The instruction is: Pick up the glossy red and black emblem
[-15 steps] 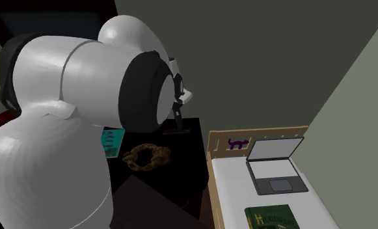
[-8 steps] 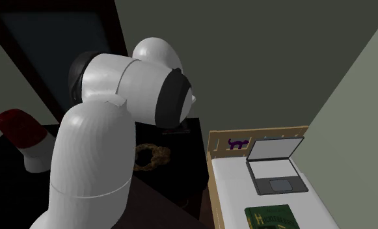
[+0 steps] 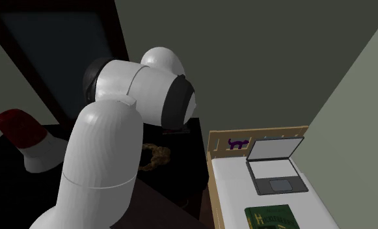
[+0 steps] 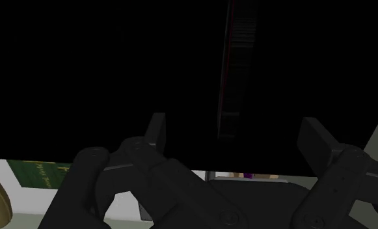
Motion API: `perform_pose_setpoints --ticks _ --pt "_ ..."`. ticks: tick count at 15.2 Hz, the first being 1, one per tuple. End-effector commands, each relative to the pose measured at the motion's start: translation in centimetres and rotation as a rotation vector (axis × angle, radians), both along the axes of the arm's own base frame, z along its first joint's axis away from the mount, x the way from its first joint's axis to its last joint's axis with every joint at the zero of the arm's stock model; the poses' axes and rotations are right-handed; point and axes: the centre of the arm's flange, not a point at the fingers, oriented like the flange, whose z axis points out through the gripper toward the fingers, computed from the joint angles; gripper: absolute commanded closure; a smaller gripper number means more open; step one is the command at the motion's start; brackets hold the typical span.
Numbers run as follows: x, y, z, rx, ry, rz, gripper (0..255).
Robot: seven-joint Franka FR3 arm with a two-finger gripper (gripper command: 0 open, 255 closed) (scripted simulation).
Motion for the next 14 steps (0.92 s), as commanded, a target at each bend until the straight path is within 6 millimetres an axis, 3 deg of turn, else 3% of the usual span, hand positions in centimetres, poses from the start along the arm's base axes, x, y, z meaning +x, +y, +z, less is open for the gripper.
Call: perform_pose_setpoints --ticks 1,10,14 --pt "0.1 0.0 -0.1 0.000 -0.001 0.000 255" --pt "0.0 0.0 -0.2 0.000 -0.001 0.000 255" --pt "0.0 0.0 1.9 0.000 -0.001 0.000 255"
